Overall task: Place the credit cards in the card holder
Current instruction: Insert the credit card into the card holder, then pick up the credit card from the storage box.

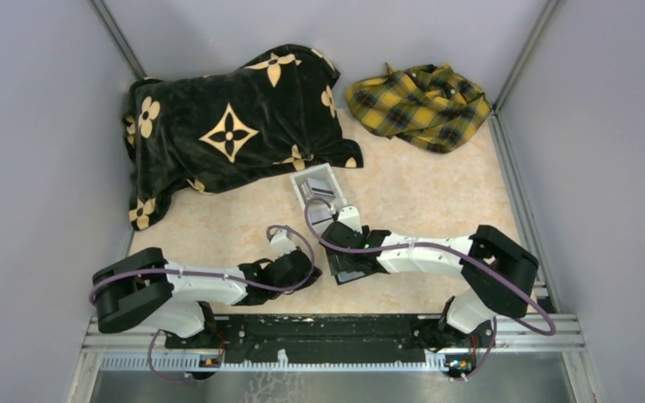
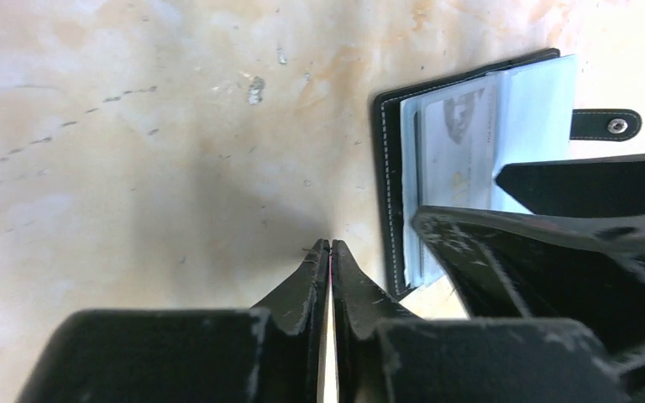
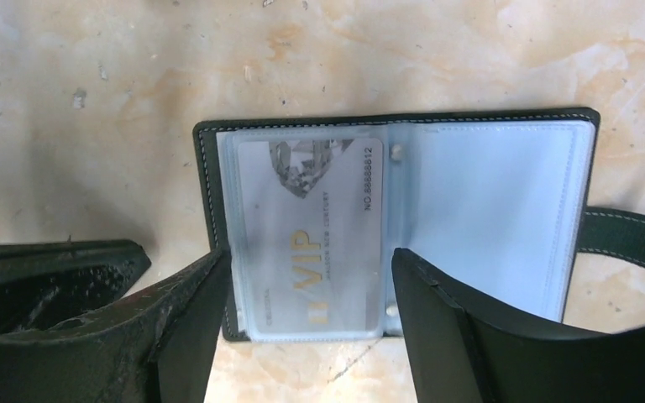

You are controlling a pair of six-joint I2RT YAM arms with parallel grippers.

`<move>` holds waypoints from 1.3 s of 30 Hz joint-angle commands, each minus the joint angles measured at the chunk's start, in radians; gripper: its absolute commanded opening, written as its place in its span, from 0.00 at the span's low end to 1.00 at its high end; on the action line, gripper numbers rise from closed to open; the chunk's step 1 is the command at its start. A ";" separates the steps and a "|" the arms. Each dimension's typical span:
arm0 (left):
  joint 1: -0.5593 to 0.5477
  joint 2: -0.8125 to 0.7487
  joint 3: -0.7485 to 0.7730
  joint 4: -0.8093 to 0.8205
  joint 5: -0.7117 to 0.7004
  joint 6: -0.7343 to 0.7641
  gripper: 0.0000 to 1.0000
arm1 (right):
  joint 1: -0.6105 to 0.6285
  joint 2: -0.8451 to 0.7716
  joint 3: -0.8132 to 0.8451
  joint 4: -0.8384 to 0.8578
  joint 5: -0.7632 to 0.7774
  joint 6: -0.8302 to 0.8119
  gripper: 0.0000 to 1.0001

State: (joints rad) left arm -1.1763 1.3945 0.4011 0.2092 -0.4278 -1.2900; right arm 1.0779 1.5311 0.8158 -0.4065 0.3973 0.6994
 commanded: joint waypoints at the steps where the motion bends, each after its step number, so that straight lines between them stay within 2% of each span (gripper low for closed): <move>1: -0.002 -0.042 -0.031 -0.235 -0.023 0.020 0.13 | 0.011 -0.114 0.003 0.012 -0.005 -0.023 0.71; 7: -0.003 -0.151 -0.004 -0.342 -0.081 0.029 0.30 | -0.007 -0.180 0.067 0.018 -0.011 -0.102 0.71; 11: -0.003 -0.218 0.032 -0.414 -0.150 0.049 0.42 | -0.092 -0.169 0.140 0.046 -0.088 -0.175 0.71; 19: 0.041 -0.236 0.130 -0.497 -0.227 0.148 0.61 | -0.253 0.053 0.421 0.065 -0.265 -0.328 0.71; 27: 0.162 -0.222 0.134 -0.436 -0.138 0.258 0.63 | -0.329 0.307 0.648 0.053 -0.378 -0.372 0.70; 39: 0.247 -0.262 0.088 -0.363 -0.083 0.314 0.63 | -0.373 0.470 0.791 0.039 -0.410 -0.390 0.69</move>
State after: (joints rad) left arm -0.9432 1.1534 0.5049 -0.1955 -0.5335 -1.0096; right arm 0.7166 1.9831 1.5284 -0.3874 0.0074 0.3317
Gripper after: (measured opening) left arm 0.630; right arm 0.691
